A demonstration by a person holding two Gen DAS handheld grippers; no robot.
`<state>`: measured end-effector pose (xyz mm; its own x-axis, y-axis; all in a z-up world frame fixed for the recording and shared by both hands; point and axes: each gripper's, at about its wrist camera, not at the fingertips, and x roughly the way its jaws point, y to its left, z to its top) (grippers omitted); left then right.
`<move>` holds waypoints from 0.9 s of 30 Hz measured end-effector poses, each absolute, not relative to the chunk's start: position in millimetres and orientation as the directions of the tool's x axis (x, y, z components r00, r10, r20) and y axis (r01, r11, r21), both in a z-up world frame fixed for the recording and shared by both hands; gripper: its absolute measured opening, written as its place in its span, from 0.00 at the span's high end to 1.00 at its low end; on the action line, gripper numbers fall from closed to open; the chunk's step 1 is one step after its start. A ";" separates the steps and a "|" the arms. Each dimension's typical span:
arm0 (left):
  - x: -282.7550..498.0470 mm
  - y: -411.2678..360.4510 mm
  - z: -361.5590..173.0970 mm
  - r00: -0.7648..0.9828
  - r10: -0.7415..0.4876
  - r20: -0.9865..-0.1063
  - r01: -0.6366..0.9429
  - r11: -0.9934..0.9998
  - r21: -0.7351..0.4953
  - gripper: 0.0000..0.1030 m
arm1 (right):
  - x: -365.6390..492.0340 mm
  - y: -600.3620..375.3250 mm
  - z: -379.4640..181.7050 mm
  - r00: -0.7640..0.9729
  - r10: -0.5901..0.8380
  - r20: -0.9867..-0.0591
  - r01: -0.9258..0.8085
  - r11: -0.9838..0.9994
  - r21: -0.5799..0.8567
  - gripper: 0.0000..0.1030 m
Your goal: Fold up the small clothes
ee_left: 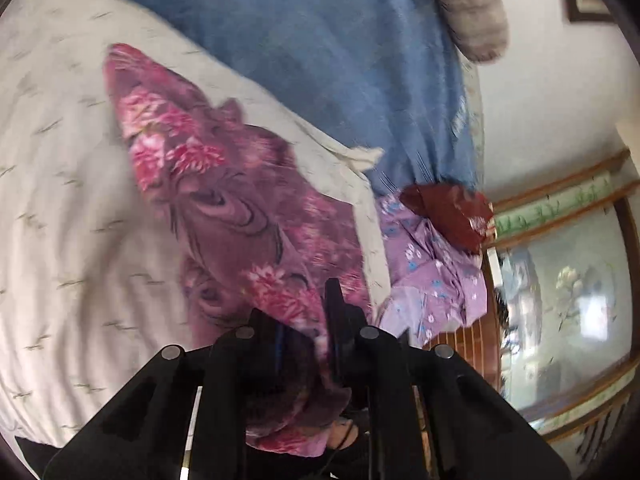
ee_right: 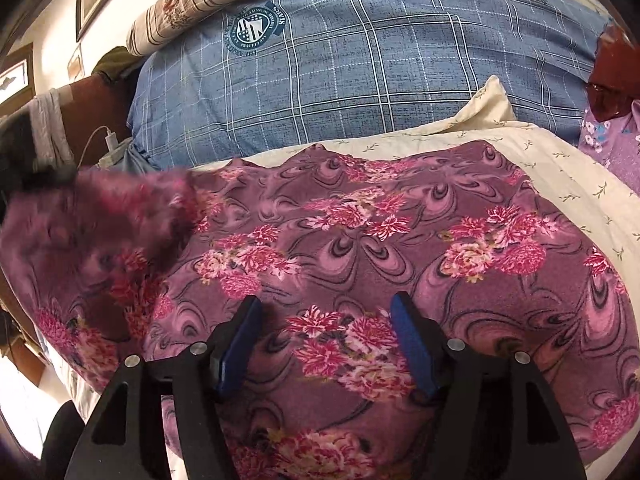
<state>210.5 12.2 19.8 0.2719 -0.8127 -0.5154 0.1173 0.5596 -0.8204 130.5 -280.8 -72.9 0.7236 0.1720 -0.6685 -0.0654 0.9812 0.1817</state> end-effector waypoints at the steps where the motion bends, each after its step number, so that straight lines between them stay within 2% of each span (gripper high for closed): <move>1: 215.2 -4.5 26.9 0.255 -0.809 -0.530 0.143 0.574 -0.806 0.86 | 129.8 -281.6 -72.8 0.723 0.181 -0.667 -0.068 0.979 0.191 0.33; 5: 236.1 -82.6 28.9 0.169 -0.789 -0.591 0.217 0.615 -0.758 0.86 | 110.2 -286.6 -70.8 0.716 0.203 -0.667 -0.074 0.974 0.216 0.33; 7: 246.0 -117.9 10.6 0.119 -0.761 -0.637 0.206 0.647 -0.734 0.86 | 92.2 -293.3 -69.1 0.722 0.208 -0.660 -0.072 0.971 0.227 0.31; 9: 252.8 -143.1 -11.3 0.057 -0.733 -0.678 0.166 0.676 -0.718 0.86 | 86.8 -305.4 -66.0 0.723 0.255 -0.643 -0.065 0.951 0.304 0.30; 12: 250.7 -156.1 -28.1 0.028 -0.688 -0.725 0.120 0.723 -0.681 0.86 | 83.6 -325.3 -69.2 0.725 0.339 -0.599 -0.065 0.900 0.431 0.30; 14: 244.4 -145.5 -15.9 0.057 -0.696 -0.715 0.112 0.717 -0.688 0.85 | 83.2 -327.6 -69.6 0.726 0.353 -0.590 -0.069 0.891 0.449 0.30; 16: 243.9 -130.2 2.6 0.077 -0.712 -0.698 0.113 0.702 -0.703 0.78 | 83.6 -327.2 -69.6 0.725 0.358 -0.588 -0.076 0.890 0.449 0.28; 18: 246.6 -114.2 23.2 0.104 -0.716 -0.690 0.120 0.698 -0.706 0.59 | 82.9 -329.0 -68.9 0.724 0.372 -0.580 -0.082 0.882 0.464 0.28; 19: 248.5 -104.7 35.3 0.126 -0.710 -0.692 0.131 0.704 -0.698 0.53 | 82.2 -330.5 -68.7 0.723 0.380 -0.577 -0.081 0.876 0.475 0.28; 20: 251.7 -96.7 48.9 0.158 -0.684 -0.712 0.147 0.729 -0.668 0.41 | 81.0 -333.1 -68.3 0.721 0.391 -0.573 -0.079 0.867 0.492 0.28; 21: 253.4 -89.2 59.0 0.182 -0.646 -0.742 0.158 0.764 -0.626 0.37 | 79.1 -336.6 -68.0 0.719 0.404 -0.566 -0.076 0.855 0.514 0.28; 24: 261.9 -82.8 69.5 0.194 -0.575 -0.795 0.188 0.817 -0.545 0.33 | 70.6 -345.5 -65.0 0.714 0.427 -0.555 -0.051 0.822 0.567 0.28; 27: 273.8 -92.5 57.1 0.148 -0.526 -0.838 0.189 0.846 -0.498 0.33 | 61.7 -356.7 -55.4 0.732 0.445 -0.515 -0.024 0.773 0.634 0.26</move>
<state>273.8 -92.5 57.1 0.1481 -0.5258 -0.8376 0.1891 0.8464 -0.4979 61.7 -356.7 -55.4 0.7325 0.4455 -0.5148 -0.0244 0.7729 0.6340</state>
